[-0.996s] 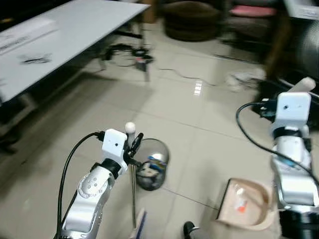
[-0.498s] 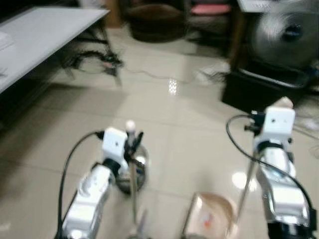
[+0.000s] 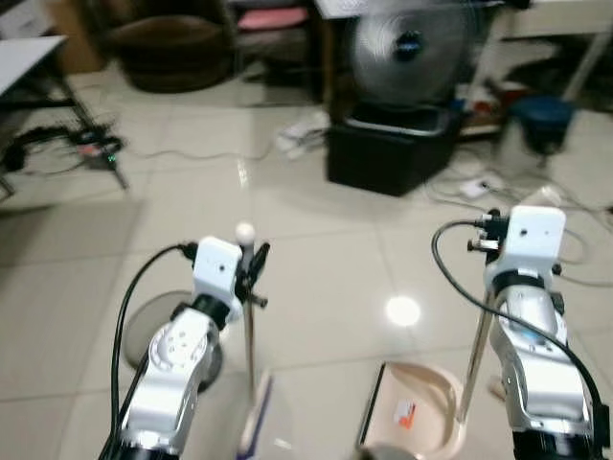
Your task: Sweep floor
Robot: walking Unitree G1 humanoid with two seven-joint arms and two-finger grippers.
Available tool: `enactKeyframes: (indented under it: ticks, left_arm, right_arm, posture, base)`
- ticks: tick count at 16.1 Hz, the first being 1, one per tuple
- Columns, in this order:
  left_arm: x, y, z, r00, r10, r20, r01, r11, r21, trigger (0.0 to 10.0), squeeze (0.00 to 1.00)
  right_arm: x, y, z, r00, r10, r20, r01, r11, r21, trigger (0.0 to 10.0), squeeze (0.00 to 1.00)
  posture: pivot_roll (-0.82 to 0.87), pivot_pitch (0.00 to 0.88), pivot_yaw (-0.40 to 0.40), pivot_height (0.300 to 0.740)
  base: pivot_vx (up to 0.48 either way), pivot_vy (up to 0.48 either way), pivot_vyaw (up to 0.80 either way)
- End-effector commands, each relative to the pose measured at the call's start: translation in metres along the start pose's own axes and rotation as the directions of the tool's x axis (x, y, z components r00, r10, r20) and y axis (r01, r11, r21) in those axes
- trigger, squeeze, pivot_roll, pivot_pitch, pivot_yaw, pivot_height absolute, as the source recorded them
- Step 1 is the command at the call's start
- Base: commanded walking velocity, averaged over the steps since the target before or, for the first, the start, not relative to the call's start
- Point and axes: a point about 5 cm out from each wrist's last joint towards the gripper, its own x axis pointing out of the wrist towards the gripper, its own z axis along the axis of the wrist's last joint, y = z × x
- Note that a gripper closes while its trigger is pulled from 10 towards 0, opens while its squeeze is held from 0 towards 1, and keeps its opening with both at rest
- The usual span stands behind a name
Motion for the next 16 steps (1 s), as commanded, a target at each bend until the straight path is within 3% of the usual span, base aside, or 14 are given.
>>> enactKeyframes:
  ticks: [1,16]
  left_arm:
    - [0.0005,0.0000,0.0017,1.000,0.005,0.007,-0.006,1.000,0.016,10.0,0.00]
    - [0.0014,-0.0025,0.0067,1.000,0.003,0.022,-0.003,0.999,0.033,10.0,0.00]
  right_arm:
    - [-0.0013,0.0015,0.0062,0.999,0.007,0.036,-0.007,1.000,-0.001,10.0,0.00]
    - [-0.0037,0.0078,0.0012,1.000,0.024,0.020,-0.024,1.000,0.009,10.0,0.00]
  posture:
    - [-0.05,0.058,0.076,0.740]
    - [-0.05,0.033,0.070,0.740]
  base:
    - [0.000,-0.465,0.00]
    - [0.000,-0.466,0.00]
